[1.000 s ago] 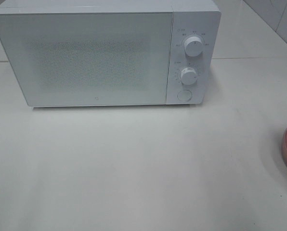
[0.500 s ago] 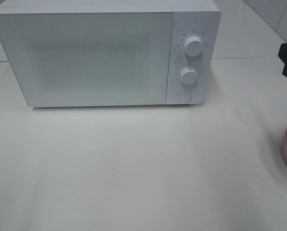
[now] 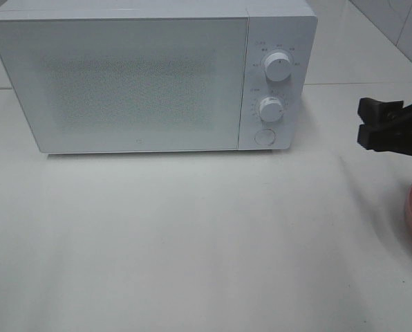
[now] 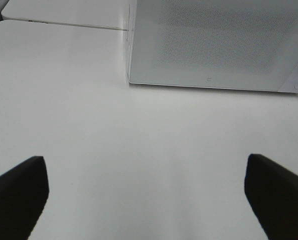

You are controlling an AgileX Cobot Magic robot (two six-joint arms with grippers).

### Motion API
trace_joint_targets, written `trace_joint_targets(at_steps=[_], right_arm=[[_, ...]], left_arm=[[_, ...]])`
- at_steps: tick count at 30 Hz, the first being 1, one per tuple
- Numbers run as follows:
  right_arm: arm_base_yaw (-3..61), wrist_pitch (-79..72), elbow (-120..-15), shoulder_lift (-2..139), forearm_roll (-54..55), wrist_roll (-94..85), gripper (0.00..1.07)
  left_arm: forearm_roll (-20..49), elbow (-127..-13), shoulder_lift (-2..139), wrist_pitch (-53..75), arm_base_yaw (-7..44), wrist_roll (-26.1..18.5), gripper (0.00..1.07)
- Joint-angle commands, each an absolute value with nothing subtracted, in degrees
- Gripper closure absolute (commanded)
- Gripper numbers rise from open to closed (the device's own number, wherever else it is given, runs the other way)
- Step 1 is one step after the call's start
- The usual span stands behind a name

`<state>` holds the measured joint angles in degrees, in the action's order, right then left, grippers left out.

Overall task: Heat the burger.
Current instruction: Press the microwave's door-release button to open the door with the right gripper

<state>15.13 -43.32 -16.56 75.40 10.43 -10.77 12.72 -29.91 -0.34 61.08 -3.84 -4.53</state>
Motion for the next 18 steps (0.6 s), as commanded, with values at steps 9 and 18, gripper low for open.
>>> trace_joint_targets(at_steps=[9,18], right_arm=[[29.97,-53.97,-16.67,81.02,29.34,-20.74,0.36],[43.26,-66.12,-16.79,87.72,45.66,-24.24,0.36]], left_arm=[[12.78,-29.68,-1.38,61.19,-4.07,-4.64,0.07],[12.78,-29.68,-1.38,61.19,-4.07,-4.64,0.07]])
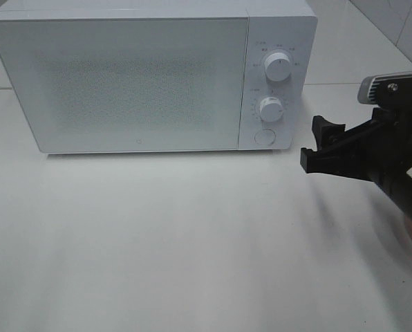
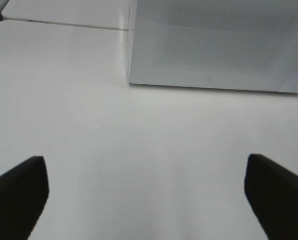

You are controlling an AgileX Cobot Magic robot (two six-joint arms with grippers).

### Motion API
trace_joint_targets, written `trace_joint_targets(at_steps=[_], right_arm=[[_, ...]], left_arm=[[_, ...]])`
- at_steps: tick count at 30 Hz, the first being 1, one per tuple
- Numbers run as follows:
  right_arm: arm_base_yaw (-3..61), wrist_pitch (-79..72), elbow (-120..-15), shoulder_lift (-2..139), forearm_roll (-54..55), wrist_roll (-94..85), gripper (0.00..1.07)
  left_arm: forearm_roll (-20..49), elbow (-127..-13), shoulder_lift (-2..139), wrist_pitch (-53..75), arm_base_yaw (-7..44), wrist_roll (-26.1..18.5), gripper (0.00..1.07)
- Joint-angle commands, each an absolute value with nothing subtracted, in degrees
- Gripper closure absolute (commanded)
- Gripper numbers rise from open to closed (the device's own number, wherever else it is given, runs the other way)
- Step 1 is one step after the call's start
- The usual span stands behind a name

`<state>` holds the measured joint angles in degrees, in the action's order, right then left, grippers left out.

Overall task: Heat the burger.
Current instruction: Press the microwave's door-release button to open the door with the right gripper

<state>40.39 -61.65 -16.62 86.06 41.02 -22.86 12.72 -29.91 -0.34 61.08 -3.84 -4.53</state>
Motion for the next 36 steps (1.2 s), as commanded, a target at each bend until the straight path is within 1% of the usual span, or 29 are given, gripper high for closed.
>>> trace_joint_targets(at_steps=[1,3,4,6,9,15,20,23,24,25,27,28,29,30,31,32,33,34,35,36], right_arm=[[43.26,-66.12,-16.79,87.72,45.66,-24.24,0.36],[47.10,-70.19,-16.79,90.64,49.85,-24.24,0.36],[47.10,-70.19,-16.79,90.64,49.85,-24.24,0.36],[49.27,-70.19,-17.99,92.13,53.23,-24.24,0.36],[50.94,-69.96,-19.48,93.45,54.43,-24.24,0.36],[51.17,-69.50,-21.49,95.57,54.37,-23.95,0.37],[51.17,-69.33,-21.49,95.86,54.37,-19.08,0.39],[51.17,-69.04,-21.49,96.14,54.37,-14.32,0.42],[51.17,-68.70,-21.49,96.14,54.37,-9.57,0.45],[51.17,-68.70,-21.49,96.14,54.37,-9.57,0.45],[51.17,-68.07,-21.49,96.14,54.37,-1.20,0.50],[51.17,-68.07,-21.49,96.14,54.37,-1.20,0.50],[51.17,-67.78,-21.49,96.14,54.37,5.56,0.55],[51.17,-67.72,-21.49,96.14,54.37,8.37,0.57],[51.17,-67.72,-21.49,96.14,54.37,8.37,0.57],[51.17,-67.21,-21.49,96.14,54.09,15.47,0.62],[51.17,-67.21,-21.49,96.14,54.09,15.47,0.62],[51.17,-66.86,-21.49,96.14,54.09,18.85,0.65],[51.17,-66.29,-21.49,96.14,54.09,24.41,0.71],[51.17,-66.29,-21.49,96.14,54.09,24.41,0.71]], left_arm=[[12.78,-29.68,-1.38,61.19,-4.07,-4.64,0.07],[12.78,-29.68,-1.38,61.19,-4.07,-4.64,0.07],[12.78,-29.68,-1.38,61.19,-4.07,-4.64,0.07],[12.78,-29.68,-1.38,61.19,-4.07,-4.64,0.07],[12.78,-29.68,-1.38,61.19,-4.07,-4.64,0.07],[12.78,-29.68,-1.38,61.19,-4.07,-4.64,0.07],[12.78,-29.68,-1.38,61.19,-4.07,-4.64,0.07],[12.78,-29.68,-1.38,61.19,-4.07,-4.64,0.07],[12.78,-29.68,-1.38,61.19,-4.07,-4.64,0.07],[12.78,-29.68,-1.38,61.19,-4.07,-4.64,0.07],[12.78,-29.68,-1.38,61.19,-4.07,-4.64,0.07],[12.78,-29.68,-1.38,61.19,-4.07,-4.64,0.07],[12.78,-29.68,-1.38,61.19,-4.07,-4.64,0.07],[12.78,-29.68,-1.38,61.19,-4.07,-4.64,0.07],[12.78,-29.68,-1.38,61.19,-4.07,-4.64,0.07],[12.78,-29.68,-1.38,61.19,-4.07,-4.64,0.07],[12.78,-29.68,-1.38,61.19,-4.07,-4.64,0.07],[12.78,-29.68,-1.38,61.19,-4.07,-4.64,0.07],[12.78,-29.68,-1.38,61.19,-4.07,-4.64,0.07],[12.78,-29.68,-1.38,61.19,-4.07,-4.64,0.07]])
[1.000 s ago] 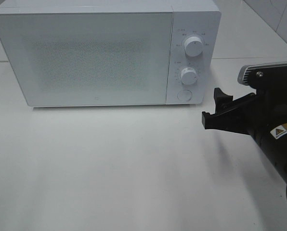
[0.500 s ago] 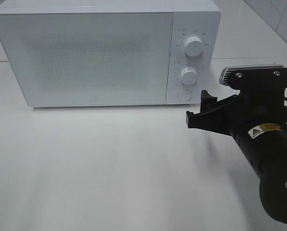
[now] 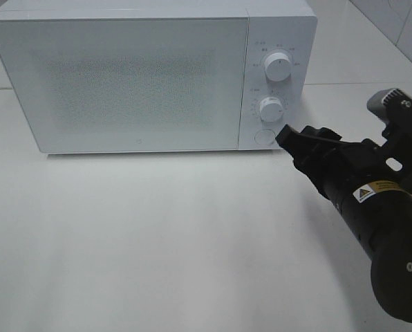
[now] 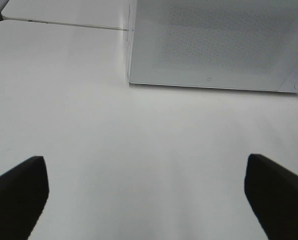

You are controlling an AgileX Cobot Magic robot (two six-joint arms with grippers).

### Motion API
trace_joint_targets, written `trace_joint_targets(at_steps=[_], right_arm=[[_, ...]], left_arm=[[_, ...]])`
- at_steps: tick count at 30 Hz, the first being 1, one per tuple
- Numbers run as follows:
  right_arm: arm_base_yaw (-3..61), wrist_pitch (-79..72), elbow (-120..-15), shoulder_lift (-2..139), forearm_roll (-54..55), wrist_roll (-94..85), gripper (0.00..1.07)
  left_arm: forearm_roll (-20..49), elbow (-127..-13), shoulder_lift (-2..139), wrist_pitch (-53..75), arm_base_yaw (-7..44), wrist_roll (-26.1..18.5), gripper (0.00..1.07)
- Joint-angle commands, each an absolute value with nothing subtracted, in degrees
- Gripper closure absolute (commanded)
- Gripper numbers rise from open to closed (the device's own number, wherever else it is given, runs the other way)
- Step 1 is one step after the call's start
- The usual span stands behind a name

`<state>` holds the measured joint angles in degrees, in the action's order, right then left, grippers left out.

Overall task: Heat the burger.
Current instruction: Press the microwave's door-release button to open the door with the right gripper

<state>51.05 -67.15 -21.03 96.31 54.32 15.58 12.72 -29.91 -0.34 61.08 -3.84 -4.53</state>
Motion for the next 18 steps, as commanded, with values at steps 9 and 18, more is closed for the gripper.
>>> trace_joint_targets(at_steps=[9,18], right_arm=[[51.17,-65.03,-21.49,96.14,53.92,46.70,0.95],[51.17,-60.50,-21.49,96.14,53.92,62.91,1.07]], left_arm=[[12.78,-29.68,-1.38,61.19,-4.07,-4.64,0.07],[12.78,-29.68,-1.38,61.19,-4.07,-4.64,0.07]])
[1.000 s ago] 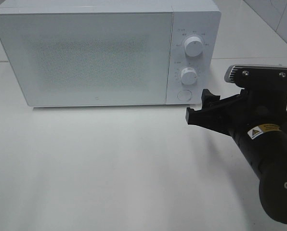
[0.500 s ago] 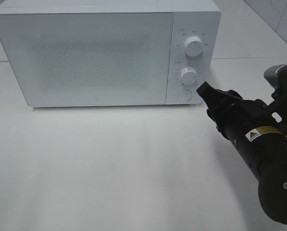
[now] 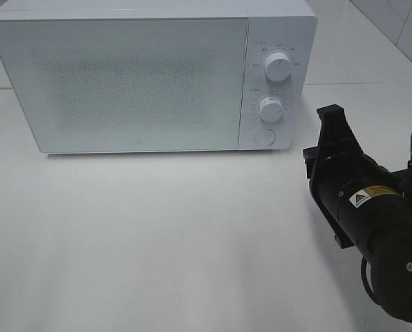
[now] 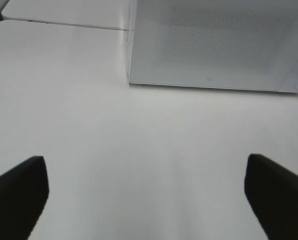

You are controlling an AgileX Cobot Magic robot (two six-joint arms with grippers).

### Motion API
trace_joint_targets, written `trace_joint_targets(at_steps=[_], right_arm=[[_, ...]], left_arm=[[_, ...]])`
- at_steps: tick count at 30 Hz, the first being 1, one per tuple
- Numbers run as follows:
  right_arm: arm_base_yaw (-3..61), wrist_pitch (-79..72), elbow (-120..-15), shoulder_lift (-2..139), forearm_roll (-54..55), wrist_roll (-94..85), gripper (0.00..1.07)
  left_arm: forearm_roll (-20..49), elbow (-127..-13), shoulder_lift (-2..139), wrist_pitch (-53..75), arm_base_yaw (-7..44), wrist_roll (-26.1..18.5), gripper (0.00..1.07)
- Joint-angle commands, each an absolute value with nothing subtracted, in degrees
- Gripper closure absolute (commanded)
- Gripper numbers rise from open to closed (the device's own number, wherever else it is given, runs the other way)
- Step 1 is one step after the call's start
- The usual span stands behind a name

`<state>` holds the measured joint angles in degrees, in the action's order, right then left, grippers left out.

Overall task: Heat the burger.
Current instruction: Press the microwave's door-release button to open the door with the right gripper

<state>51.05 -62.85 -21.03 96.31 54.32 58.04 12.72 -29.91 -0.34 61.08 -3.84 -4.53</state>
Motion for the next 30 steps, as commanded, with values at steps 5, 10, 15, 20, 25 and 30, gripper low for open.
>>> trace_joint_targets(at_steps=[5,10,15,20,25,30], right_arm=[[51.17,-59.13,-21.49,96.14,53.23,67.27,1.07],[50.76,-59.24,-21.49,96.72,53.63,67.27,1.07],[50.76,-59.36,-22.75,99.24,54.03,68.12,1.07],[50.19,-59.42,-24.52,102.22,53.69,69.04,1.07],[47.73,-59.07,-26.30,104.39,50.19,69.84,1.07],[43.26,-56.89,-30.19,107.20,45.72,70.70,1.07]], left_arm=[[12.78,-29.68,-1.38,61.19,-4.07,-4.64,0.07],[12.78,-29.68,-1.38,61.19,-4.07,-4.64,0.07],[12.78,-29.68,-1.38,61.19,-4.07,-4.64,0.07],[12.78,-29.68,-1.38,61.19,-4.07,-4.64,0.07],[12.78,-29.68,-1.38,61.19,-4.07,-4.64,0.07],[12.78,-29.68,-1.38,61.19,-4.07,-4.64,0.07]])
